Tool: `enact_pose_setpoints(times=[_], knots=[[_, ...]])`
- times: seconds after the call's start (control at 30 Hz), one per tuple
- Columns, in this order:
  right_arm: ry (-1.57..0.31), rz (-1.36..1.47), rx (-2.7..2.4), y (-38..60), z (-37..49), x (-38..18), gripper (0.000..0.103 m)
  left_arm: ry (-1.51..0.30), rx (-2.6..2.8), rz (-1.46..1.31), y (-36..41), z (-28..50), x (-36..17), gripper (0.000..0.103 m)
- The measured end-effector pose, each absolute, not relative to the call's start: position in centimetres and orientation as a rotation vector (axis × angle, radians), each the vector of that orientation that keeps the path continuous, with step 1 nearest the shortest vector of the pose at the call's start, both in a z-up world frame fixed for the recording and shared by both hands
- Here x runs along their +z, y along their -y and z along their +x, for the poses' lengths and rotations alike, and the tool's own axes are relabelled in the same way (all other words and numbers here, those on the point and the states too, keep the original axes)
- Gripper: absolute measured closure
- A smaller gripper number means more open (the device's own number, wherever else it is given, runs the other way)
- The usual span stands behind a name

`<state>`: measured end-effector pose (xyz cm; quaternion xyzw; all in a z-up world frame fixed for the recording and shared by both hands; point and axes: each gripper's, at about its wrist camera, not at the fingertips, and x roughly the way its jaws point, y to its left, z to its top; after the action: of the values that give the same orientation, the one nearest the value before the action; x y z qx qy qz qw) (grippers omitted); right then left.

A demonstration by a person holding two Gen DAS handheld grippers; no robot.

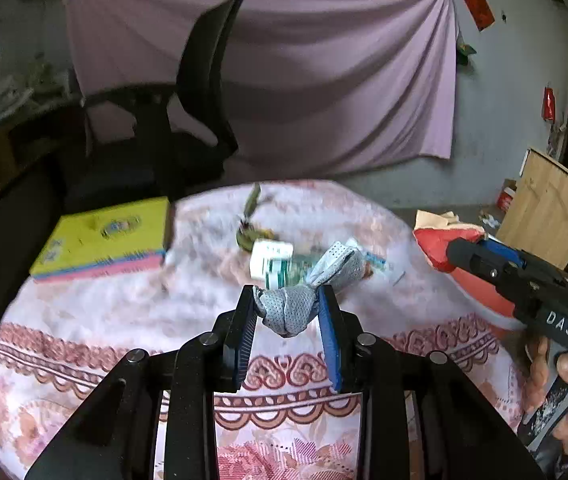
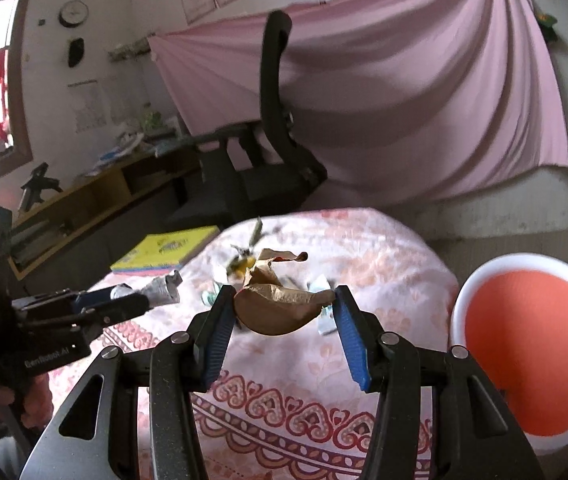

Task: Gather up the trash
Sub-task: 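Carry the grey cloth and brown paper to the basin and open both tools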

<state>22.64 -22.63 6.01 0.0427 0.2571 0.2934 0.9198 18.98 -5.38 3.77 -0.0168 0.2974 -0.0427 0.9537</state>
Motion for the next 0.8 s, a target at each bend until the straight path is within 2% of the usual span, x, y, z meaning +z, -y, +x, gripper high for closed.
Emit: enact_pose_setpoints(times=[0.4,0.8], knots=[[-0.268,0.094,0.524,25.0,19.9,8.8,0.055,-0.369,-0.071,-0.05,6.6,17.0,8.3,0.077],[-0.085,0.111,0.265,30.5,18.5,10.1,0.055,-0.19,-0.201,0.002,12.7,17.5,11.0,0.077]])
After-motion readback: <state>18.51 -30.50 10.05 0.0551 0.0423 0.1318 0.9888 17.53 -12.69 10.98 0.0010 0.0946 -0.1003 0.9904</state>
